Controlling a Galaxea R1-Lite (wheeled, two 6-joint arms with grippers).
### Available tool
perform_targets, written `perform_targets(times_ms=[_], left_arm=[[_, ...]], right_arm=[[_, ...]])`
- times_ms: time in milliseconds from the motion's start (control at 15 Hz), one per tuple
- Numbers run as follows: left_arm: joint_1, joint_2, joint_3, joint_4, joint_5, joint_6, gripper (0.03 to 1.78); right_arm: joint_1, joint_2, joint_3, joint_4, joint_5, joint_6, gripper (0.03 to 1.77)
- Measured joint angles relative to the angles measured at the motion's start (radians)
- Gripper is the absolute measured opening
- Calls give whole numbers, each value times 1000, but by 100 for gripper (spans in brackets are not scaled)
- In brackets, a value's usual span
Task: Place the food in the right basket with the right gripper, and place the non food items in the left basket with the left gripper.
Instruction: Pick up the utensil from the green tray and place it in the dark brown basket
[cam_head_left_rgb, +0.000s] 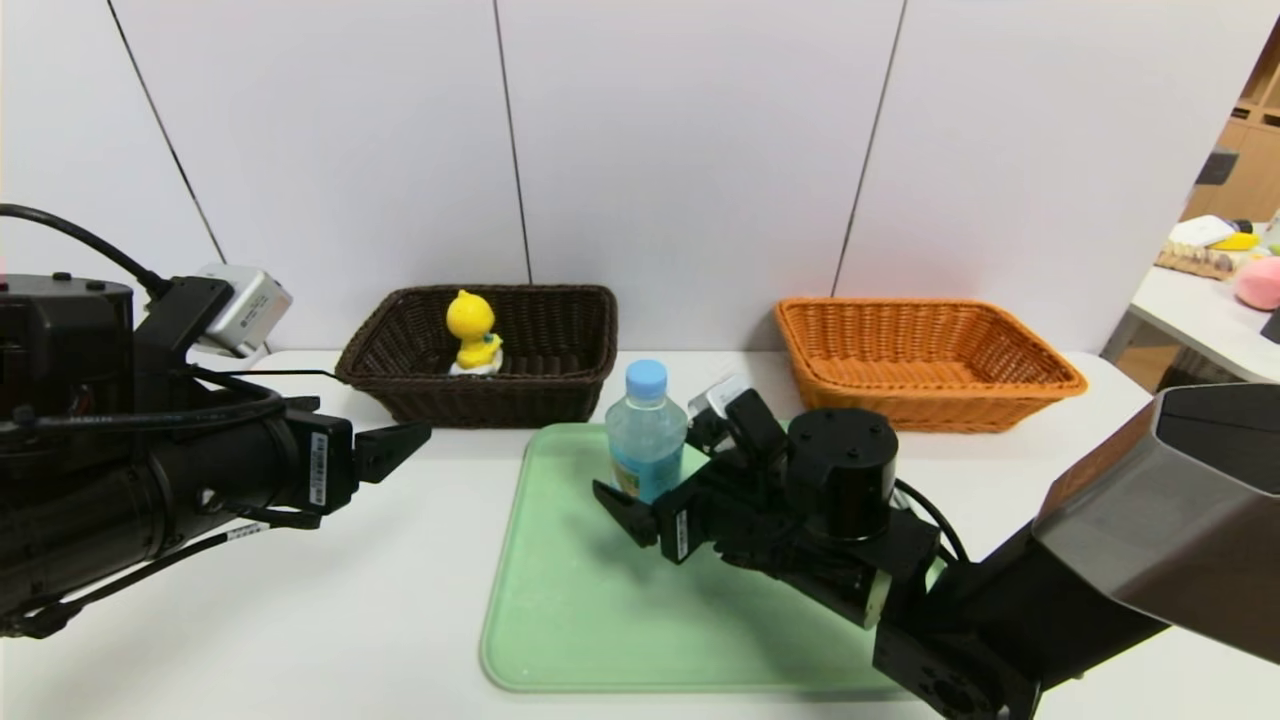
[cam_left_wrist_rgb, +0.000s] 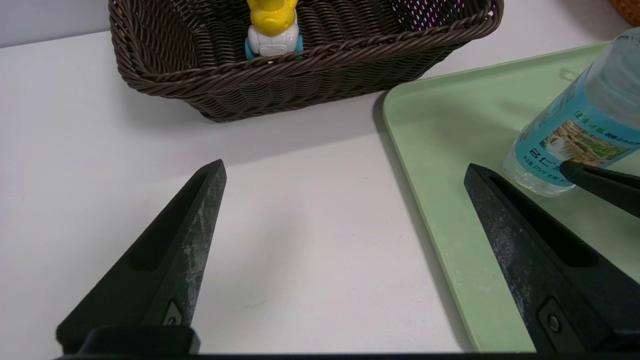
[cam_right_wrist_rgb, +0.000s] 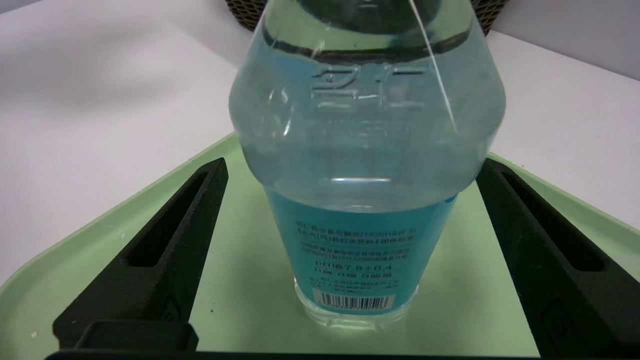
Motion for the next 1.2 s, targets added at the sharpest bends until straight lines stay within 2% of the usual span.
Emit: perform_targets(times_ms=[533, 1067, 1200], left_arm=[[0, 9, -2, 0, 0, 1, 169], [1, 21, 2, -1, -1, -4, 169], [1, 21, 4, -2, -2, -5, 169]], right_arm=[[-1, 61, -30, -93, -26, 4, 171], [-5, 95, -47, -105, -26, 5, 171], [-4, 101, -57, -105, -39, 5, 171]])
